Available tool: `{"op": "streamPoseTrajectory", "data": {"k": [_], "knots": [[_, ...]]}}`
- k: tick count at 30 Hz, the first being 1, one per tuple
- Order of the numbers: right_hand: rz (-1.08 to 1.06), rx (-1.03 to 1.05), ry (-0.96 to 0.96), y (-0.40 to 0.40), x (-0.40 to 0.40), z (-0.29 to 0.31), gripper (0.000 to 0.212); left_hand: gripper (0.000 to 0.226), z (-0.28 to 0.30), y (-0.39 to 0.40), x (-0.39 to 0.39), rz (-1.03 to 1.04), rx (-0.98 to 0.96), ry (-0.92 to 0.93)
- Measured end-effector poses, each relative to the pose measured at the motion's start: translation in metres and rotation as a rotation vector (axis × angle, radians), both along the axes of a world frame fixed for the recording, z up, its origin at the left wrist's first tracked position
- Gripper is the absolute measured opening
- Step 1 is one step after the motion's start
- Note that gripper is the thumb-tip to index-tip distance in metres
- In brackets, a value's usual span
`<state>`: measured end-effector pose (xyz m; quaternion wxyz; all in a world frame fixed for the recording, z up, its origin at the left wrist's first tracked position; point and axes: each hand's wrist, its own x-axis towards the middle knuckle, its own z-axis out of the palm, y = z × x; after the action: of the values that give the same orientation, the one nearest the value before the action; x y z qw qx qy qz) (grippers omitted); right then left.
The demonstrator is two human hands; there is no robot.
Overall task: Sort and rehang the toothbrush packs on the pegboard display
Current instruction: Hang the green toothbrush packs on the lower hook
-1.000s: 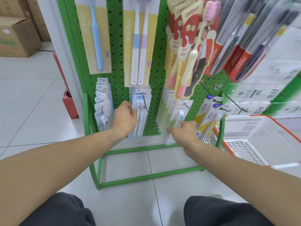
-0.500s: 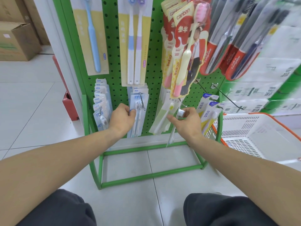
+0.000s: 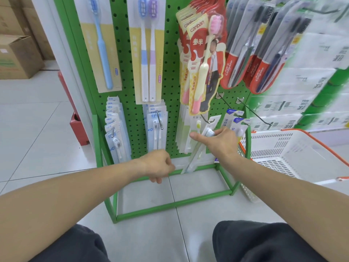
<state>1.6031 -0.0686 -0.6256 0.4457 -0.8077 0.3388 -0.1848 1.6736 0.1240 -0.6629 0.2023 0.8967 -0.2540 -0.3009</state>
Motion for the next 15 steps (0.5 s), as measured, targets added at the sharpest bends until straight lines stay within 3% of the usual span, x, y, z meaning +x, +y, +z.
{"op": "streamPoseTrajectory", "data": {"k": [3,8,12,15], "knots": [[0.005,0.009,0.020,-0.001,-0.004,0.002,0.075,0.021,0.005,-0.011,-0.010,-0.005,-0.250,-0.098],[0.097,0.173,0.065,0.003,-0.016,0.006,0.073,0.057,0.011,-0.025,-0.031,-0.137,-0.435,-0.112],[0.141,0.245,0.033,0.007,-0.021,0.006,0.072,0.036,0.006,-0.032,-0.035,-0.156,-0.542,-0.130],[0.130,0.269,-0.033,0.005,-0.025,0.007,0.071,0.032,0.006,-0.035,-0.035,-0.123,-0.604,-0.107]]}}
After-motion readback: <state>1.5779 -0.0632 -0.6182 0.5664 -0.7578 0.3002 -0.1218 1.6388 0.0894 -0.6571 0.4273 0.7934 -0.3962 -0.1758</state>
